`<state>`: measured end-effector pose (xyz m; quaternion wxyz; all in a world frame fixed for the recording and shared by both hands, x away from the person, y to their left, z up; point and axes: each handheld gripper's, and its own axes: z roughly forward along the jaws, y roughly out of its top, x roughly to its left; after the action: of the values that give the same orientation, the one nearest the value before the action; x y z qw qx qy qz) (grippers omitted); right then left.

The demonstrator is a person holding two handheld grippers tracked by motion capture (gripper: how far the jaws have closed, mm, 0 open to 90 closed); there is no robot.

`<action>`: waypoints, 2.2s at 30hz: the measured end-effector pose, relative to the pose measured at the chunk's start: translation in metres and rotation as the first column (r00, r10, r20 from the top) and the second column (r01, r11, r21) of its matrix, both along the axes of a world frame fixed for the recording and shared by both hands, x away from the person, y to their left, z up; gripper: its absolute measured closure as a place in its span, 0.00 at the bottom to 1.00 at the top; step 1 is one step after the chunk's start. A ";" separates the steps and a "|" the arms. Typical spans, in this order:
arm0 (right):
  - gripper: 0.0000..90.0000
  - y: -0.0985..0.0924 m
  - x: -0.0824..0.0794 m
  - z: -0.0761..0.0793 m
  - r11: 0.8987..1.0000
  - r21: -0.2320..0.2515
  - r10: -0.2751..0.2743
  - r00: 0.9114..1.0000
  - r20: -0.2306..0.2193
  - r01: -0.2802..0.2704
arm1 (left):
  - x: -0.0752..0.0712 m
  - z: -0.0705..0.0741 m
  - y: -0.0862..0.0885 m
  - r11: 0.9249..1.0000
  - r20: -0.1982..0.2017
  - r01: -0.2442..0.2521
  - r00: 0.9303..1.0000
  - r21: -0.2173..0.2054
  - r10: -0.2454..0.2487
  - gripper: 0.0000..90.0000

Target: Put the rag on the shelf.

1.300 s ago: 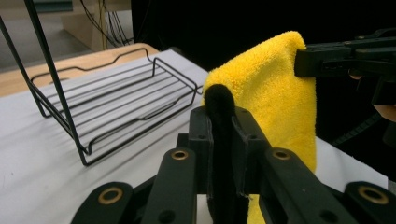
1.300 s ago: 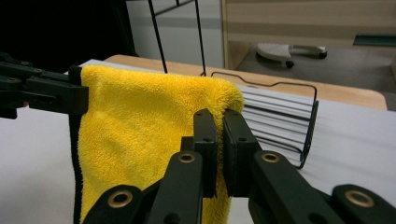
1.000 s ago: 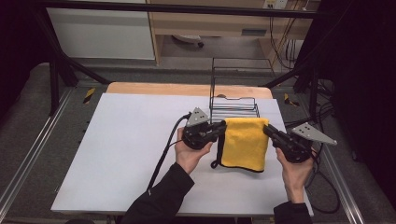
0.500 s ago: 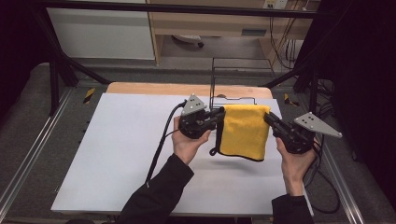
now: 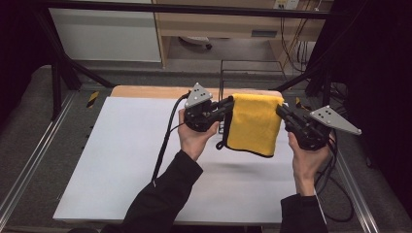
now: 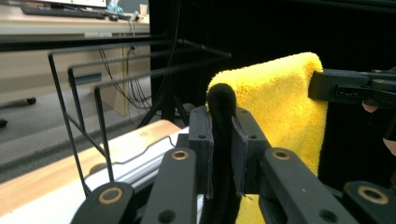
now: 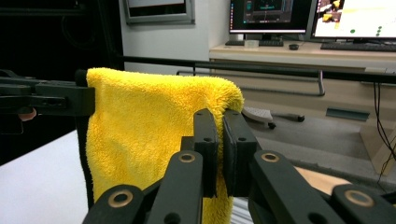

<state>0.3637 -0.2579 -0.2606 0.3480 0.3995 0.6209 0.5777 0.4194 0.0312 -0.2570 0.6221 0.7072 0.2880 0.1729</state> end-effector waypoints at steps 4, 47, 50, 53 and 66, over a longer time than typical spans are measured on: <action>0.95 0.002 0.002 0.012 1.000 -0.002 -0.004 1.000 0.019 0.005 | 0.004 0.011 0.000 1.000 0.013 -0.012 1.000 -0.018 0.013 0.88; 0.95 0.011 0.056 0.115 0.999 0.022 -0.046 0.984 0.172 0.043 | 0.048 0.113 -0.002 0.992 0.142 -0.082 0.985 -0.097 0.096 0.88; 0.95 0.011 0.060 0.121 0.999 0.024 -0.048 0.983 0.180 0.044 | 0.051 0.119 -0.002 0.992 0.149 -0.086 0.984 -0.092 0.099 0.88; 0.95 0.011 0.064 0.126 0.998 0.032 -0.053 0.982 0.184 0.048 | 0.054 0.126 -0.002 0.992 0.157 -0.089 0.982 -0.084 0.102 0.88; 0.95 0.008 0.083 0.137 0.998 0.040 -0.060 0.981 0.184 0.054 | 0.069 0.148 -0.008 0.993 0.170 -0.106 0.979 -0.056 0.114 0.88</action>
<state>0.4470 -0.2498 -0.1235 0.4136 0.3677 0.5639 0.6130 0.4888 0.0235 -0.1091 0.6506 0.6579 0.2755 0.2608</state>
